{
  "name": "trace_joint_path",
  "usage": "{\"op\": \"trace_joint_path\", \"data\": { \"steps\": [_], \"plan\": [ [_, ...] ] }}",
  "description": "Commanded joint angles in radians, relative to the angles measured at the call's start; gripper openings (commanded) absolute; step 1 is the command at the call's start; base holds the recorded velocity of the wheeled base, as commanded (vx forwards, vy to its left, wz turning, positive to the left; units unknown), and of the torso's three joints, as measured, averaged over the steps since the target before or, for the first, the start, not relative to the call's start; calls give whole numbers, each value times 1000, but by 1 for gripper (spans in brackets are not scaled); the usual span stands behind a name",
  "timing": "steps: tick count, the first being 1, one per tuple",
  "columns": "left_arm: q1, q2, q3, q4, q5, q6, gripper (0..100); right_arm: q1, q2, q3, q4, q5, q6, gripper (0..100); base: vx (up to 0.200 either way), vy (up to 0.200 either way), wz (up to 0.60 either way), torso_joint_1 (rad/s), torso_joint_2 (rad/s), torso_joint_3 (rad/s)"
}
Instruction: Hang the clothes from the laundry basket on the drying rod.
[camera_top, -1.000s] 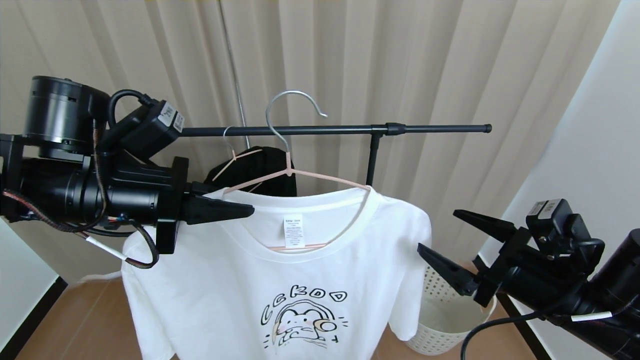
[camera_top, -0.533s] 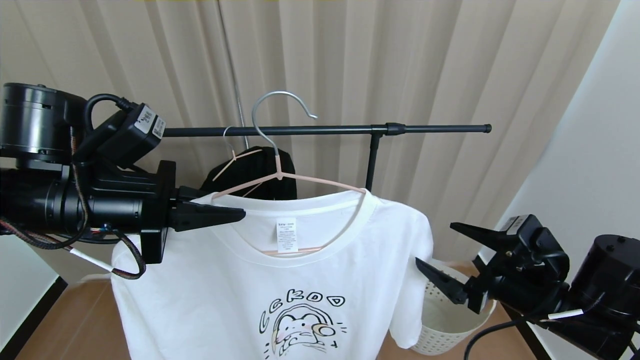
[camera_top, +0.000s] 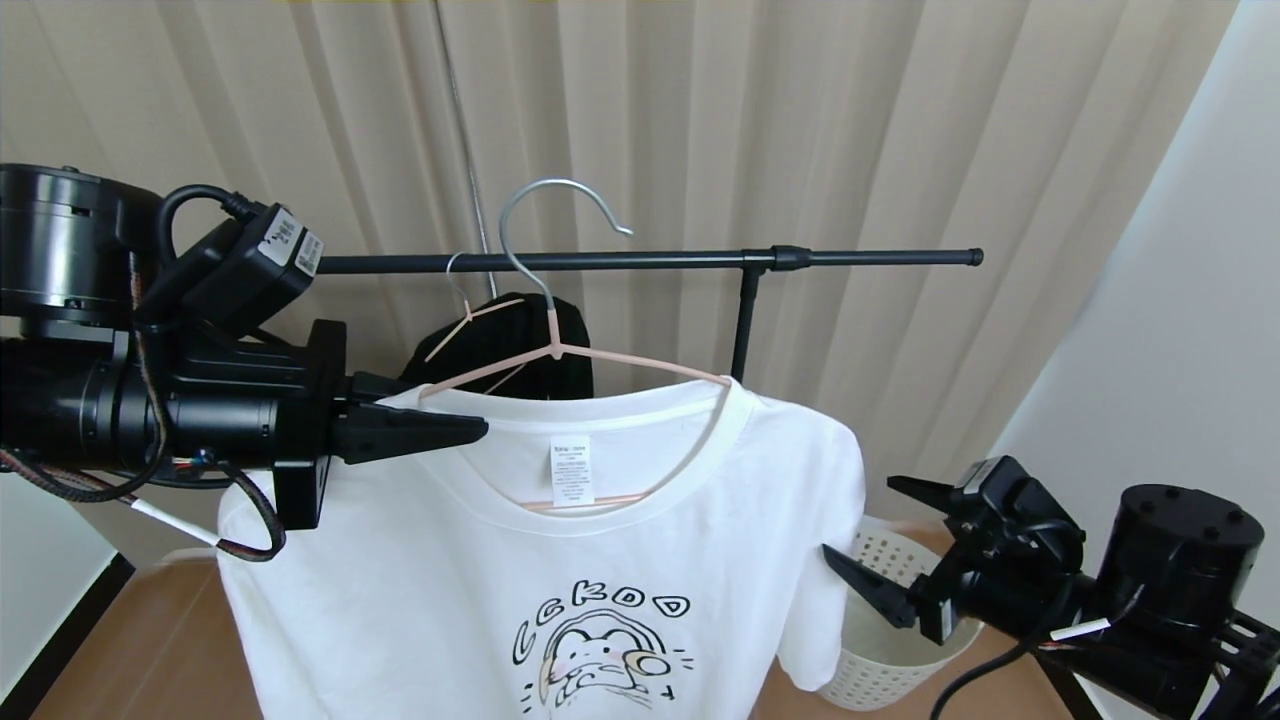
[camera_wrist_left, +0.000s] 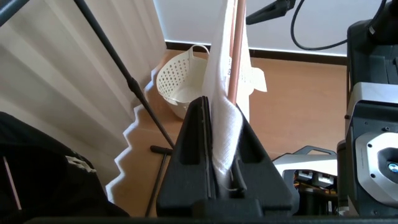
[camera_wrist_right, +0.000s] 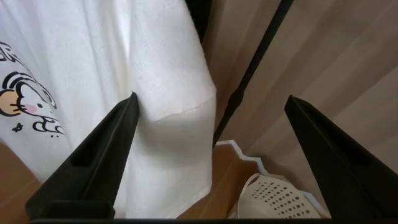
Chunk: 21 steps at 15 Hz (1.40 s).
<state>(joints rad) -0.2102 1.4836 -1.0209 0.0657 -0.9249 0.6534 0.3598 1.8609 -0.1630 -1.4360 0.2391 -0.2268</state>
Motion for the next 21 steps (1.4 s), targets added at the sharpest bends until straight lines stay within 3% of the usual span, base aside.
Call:
{"op": "trace_joint_path", "data": {
  "steps": [1, 3, 4, 7, 17, 21],
  "plan": [
    [-3, 0, 1, 0, 0, 0, 0, 22, 80, -3, -26, -1, 3, 100, 0, 0, 0, 0, 0, 0],
    [-5, 0, 1, 0, 0, 0, 0, 30, 149, 2, -133, -3, 24, 100, 0, 0, 0, 0, 0, 0],
    [-5, 0, -1, 0, 0, 0, 0, 44, 176, 8, -135, -3, 27, 0, 0, 0, 0, 0, 0, 0],
    [-5, -2, 1, 0, 0, 0, 0, 53, 204, 10, -135, -8, 34, 0, 0, 0, 0, 0, 0, 0],
    [25, -20, 5, 0, -2, -20, 0, -136, 158, -72, -135, -6, 35, 0, 0, 0, 0, 0, 0, 0],
    [37, -22, 13, 0, -23, -20, 0, -154, 152, -84, -135, -6, 35, 0, 0, 0, 0, 0, 0, 0]
  ]
}}
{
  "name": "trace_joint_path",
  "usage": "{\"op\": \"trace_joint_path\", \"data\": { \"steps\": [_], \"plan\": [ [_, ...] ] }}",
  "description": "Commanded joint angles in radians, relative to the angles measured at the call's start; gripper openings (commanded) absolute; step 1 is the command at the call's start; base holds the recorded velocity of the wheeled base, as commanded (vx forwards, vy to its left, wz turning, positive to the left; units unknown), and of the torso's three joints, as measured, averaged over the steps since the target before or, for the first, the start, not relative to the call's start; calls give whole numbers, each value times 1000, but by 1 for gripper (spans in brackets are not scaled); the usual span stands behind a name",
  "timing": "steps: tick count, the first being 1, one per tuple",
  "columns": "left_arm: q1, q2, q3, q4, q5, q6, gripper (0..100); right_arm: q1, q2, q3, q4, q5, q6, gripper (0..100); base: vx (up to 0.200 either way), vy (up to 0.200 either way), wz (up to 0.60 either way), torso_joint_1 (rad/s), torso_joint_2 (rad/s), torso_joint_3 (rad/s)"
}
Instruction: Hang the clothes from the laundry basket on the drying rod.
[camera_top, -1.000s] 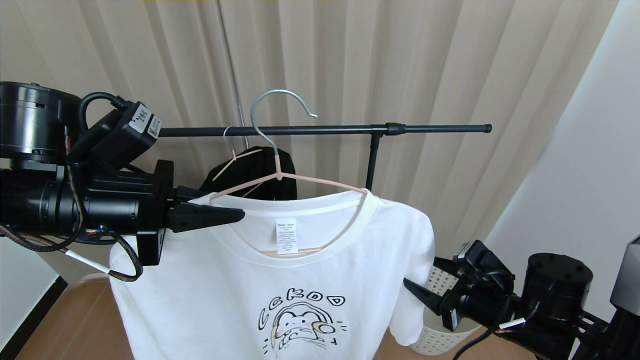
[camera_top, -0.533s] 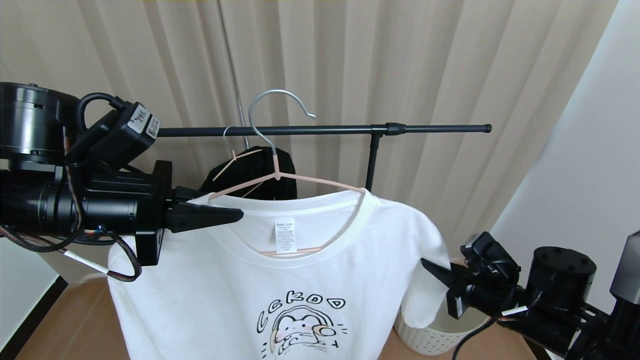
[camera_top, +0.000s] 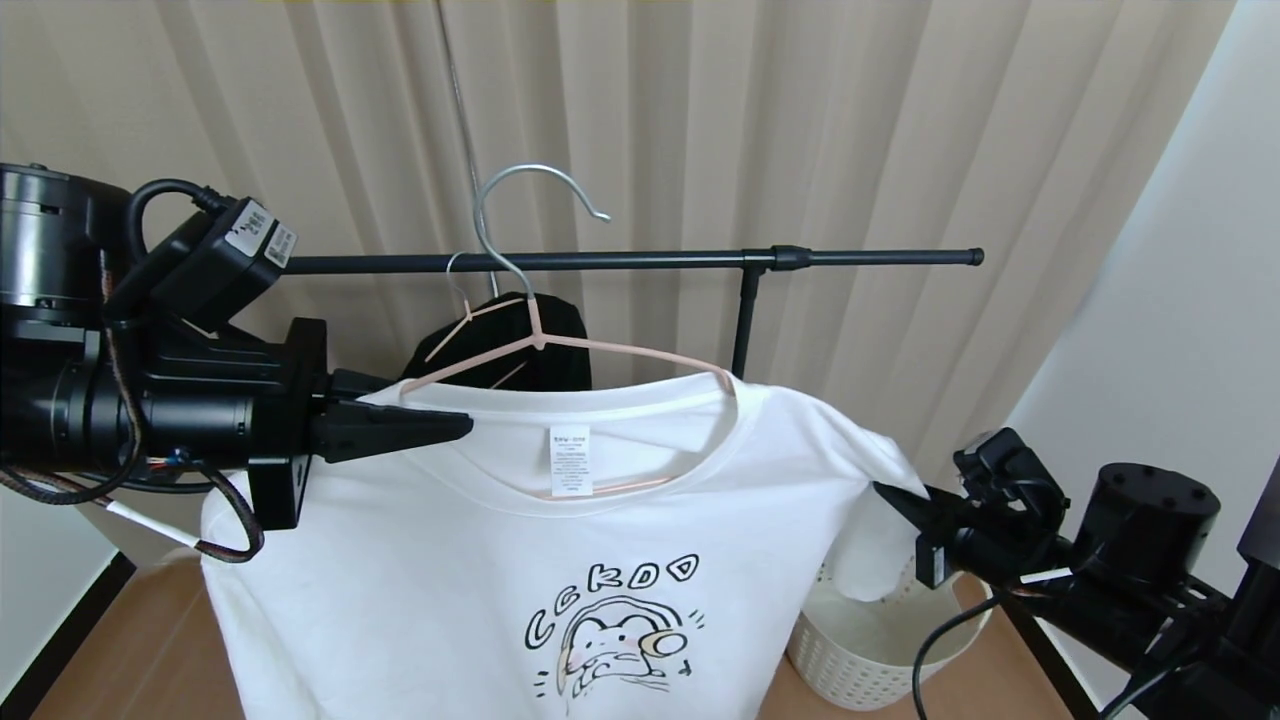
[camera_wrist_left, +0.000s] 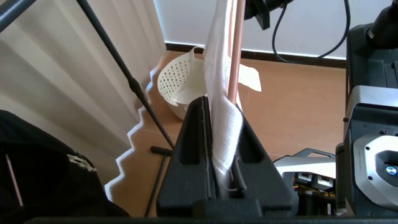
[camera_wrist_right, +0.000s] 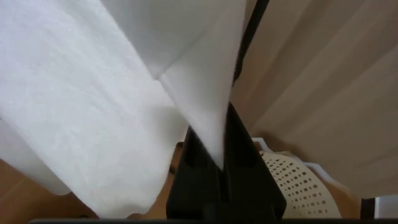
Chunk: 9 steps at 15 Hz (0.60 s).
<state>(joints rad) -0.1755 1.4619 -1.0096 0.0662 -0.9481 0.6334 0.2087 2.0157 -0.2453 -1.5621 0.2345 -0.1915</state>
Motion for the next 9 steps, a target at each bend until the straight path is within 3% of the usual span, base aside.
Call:
{"op": "trace_joint_path", "data": {
  "steps": [1, 6, 7, 9],
  "plan": [
    [2, 2, 2, 0, 0, 0, 0, 4, -6, 9, -9, 0, 0, 0, 0, 0, 0, 0, 0, 0],
    [2, 9, 0, 0, 0, -3, 0, 44, -68, 43, -9, -3, -3, 0, 0, 0, 0, 0, 0, 0],
    [2, 9, 0, 0, 0, -3, 0, 44, -68, 44, -9, -3, -3, 100, 0, 0, 0, 0, 0, 0],
    [4, 9, 0, 0, 0, -6, 0, 44, -71, 64, -9, 11, -8, 100, 0, 0, 0, 0, 0, 0]
  ]
}}
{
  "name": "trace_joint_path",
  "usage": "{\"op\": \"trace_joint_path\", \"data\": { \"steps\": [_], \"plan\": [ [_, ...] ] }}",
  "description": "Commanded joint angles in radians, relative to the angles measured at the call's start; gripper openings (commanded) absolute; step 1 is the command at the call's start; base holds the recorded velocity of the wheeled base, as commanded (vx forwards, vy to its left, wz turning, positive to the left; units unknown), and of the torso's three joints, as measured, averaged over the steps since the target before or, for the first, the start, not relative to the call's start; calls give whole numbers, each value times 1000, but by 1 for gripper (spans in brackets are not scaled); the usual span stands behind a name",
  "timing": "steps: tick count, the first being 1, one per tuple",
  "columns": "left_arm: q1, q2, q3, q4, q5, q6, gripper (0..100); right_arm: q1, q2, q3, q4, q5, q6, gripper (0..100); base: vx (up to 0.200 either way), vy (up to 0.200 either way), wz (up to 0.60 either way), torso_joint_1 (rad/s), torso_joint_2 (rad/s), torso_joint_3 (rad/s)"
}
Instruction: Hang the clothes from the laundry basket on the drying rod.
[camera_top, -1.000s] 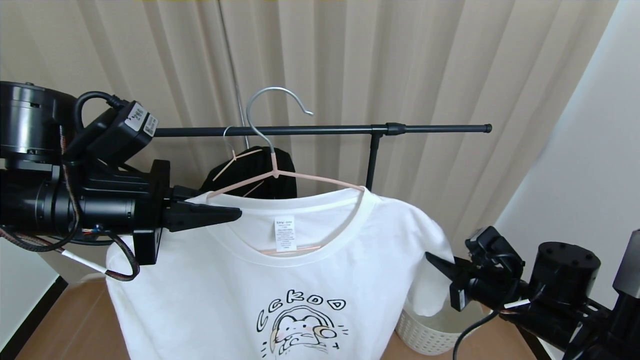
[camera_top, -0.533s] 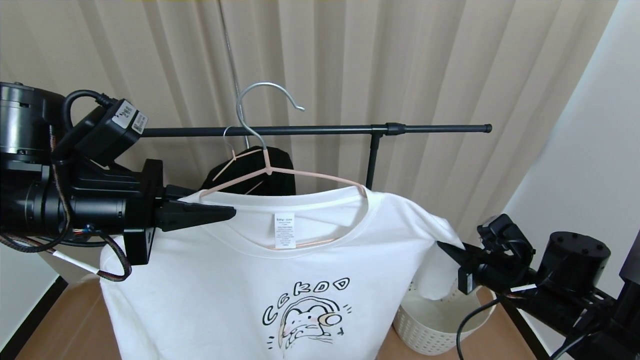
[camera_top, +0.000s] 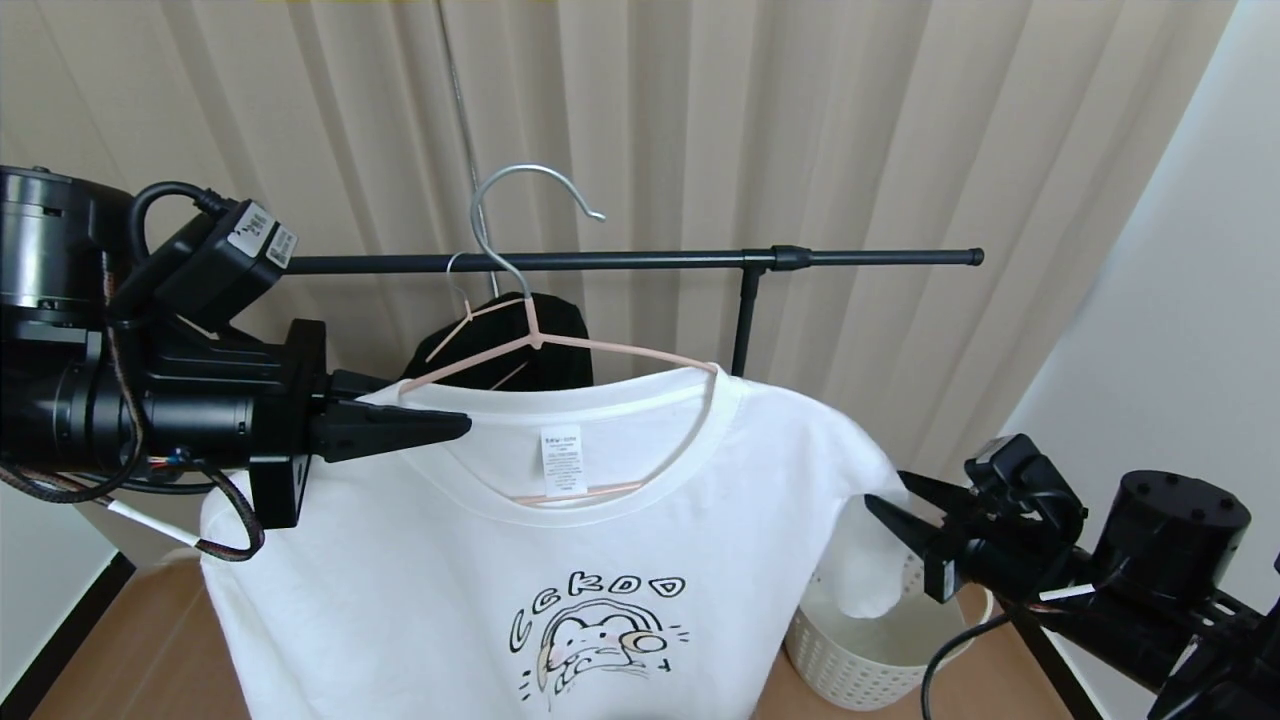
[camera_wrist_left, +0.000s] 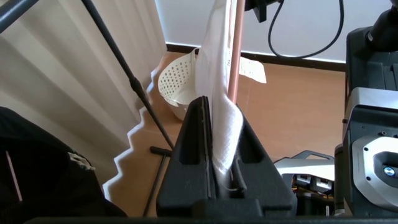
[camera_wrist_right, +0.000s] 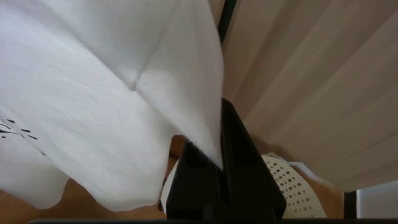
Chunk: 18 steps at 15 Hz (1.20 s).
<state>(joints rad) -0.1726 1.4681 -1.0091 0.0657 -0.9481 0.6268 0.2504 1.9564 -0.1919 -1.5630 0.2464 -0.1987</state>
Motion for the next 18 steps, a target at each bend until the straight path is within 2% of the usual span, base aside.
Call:
{"op": "trace_joint_path", "data": {
  "steps": [1, 6, 7, 11, 12, 15, 18],
  "plan": [
    [5, 1, 0, -1, 0, -7, 0, 1, -17, 19, -8, 27, -4, 100, 0, 0, 0, 0, 0, 0],
    [36, 0, 23, -43, 0, -64, 0, -19, -119, 112, -8, 268, -36, 100, 0, 0, 0, 0, 0, 0],
    [44, 0, 30, -49, 0, -70, 0, -19, -129, 112, -8, 272, -33, 100, 0, 0, 0, 0, 0, 0],
    [71, 0, 37, -52, 0, -88, 0, -3, -134, 75, -8, 244, 7, 100, 0, 0, 0, 0, 0, 0],
    [85, 0, 38, -53, 2, -107, 0, 38, -136, 54, -8, 171, 55, 100, 0, 0, 0, 0, 0, 0],
    [127, 3, 44, -53, 3, -116, 0, 98, -128, 9, -2, 40, 97, 100, 0, 0, 0, 0, 0, 0],
    [146, 15, 49, -53, 5, -119, 0, 98, -122, -3, 17, 36, 97, 100, 0, 0, 0, 0, 0, 0]
  ]
}}
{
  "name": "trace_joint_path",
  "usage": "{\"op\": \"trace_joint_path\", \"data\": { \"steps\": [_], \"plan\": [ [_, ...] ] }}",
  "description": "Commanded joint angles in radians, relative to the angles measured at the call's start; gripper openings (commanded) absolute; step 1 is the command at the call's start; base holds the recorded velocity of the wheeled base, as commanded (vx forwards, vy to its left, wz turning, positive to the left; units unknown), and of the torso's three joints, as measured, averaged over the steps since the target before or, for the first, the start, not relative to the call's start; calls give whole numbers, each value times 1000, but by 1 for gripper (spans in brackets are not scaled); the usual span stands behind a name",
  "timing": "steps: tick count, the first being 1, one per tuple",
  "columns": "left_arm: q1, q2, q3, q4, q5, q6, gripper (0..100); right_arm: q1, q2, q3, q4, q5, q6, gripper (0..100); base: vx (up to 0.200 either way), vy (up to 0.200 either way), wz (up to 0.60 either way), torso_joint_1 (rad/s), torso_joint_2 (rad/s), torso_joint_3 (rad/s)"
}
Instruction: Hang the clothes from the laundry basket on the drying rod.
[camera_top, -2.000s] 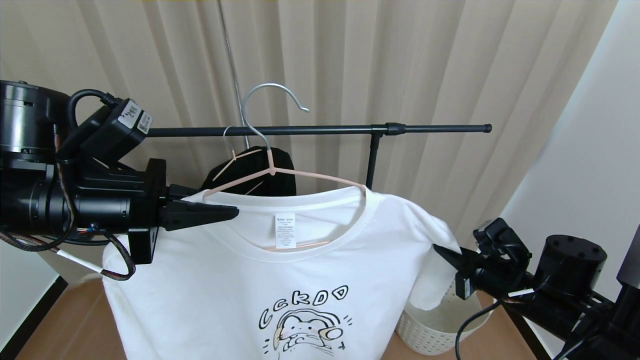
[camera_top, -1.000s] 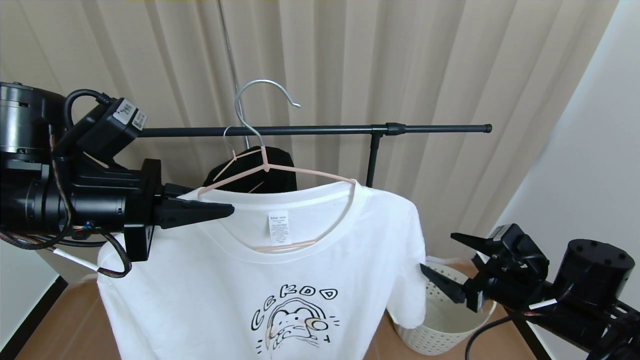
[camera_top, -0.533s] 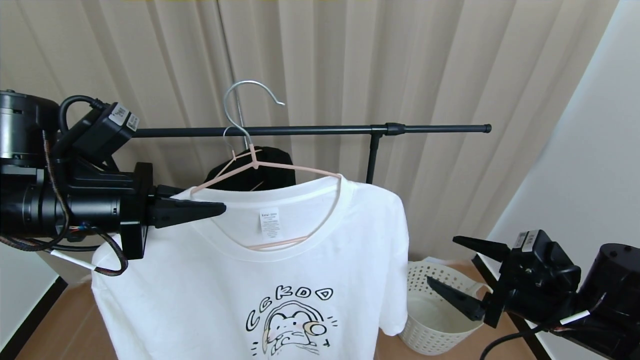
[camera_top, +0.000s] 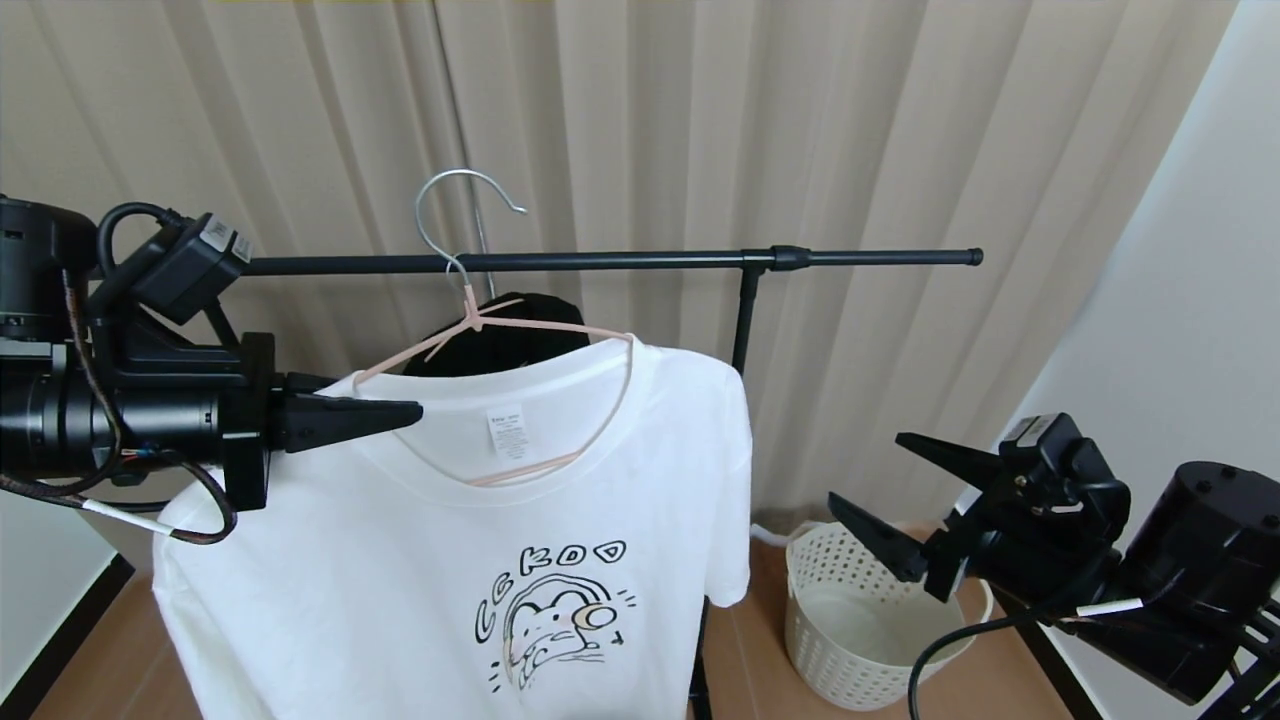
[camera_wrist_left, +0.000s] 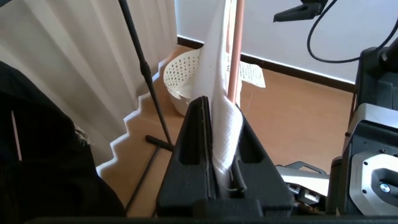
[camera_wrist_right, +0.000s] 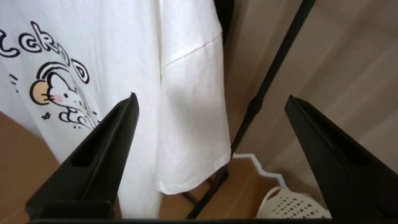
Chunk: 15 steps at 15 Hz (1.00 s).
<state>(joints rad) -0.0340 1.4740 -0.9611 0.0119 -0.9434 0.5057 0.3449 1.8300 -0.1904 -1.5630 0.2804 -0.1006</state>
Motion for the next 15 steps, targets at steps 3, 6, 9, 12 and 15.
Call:
{"op": "trace_joint_path", "data": {
  "steps": [3, 6, 9, 12, 15],
  "plan": [
    [37, 34, -8, -3, 5, -58, 0, 3, 9, -20, 18, -14, -1, 100, 0, 0, 0, 0, 0, 0],
    [46, 78, -2, -59, 83, -96, 0, 2, 11, -24, 18, -17, -1, 100, 0, 0, 0, 0, 0, 0],
    [26, 111, -7, -113, 143, -165, 0, 2, 11, -24, 18, -17, -1, 100, 0, 0, 0, 0, 0, 0],
    [-50, 167, -8, -233, 293, -299, 0, 2, 11, -24, 18, -17, -1, 100, 0, 0, 0, 0, 0, 0],
    [-102, 233, -39, -302, 399, -371, 0, 0, 11, -24, 18, -17, 1, 100, 0, 0, 0, 0, 0, 0]
  ]
}}
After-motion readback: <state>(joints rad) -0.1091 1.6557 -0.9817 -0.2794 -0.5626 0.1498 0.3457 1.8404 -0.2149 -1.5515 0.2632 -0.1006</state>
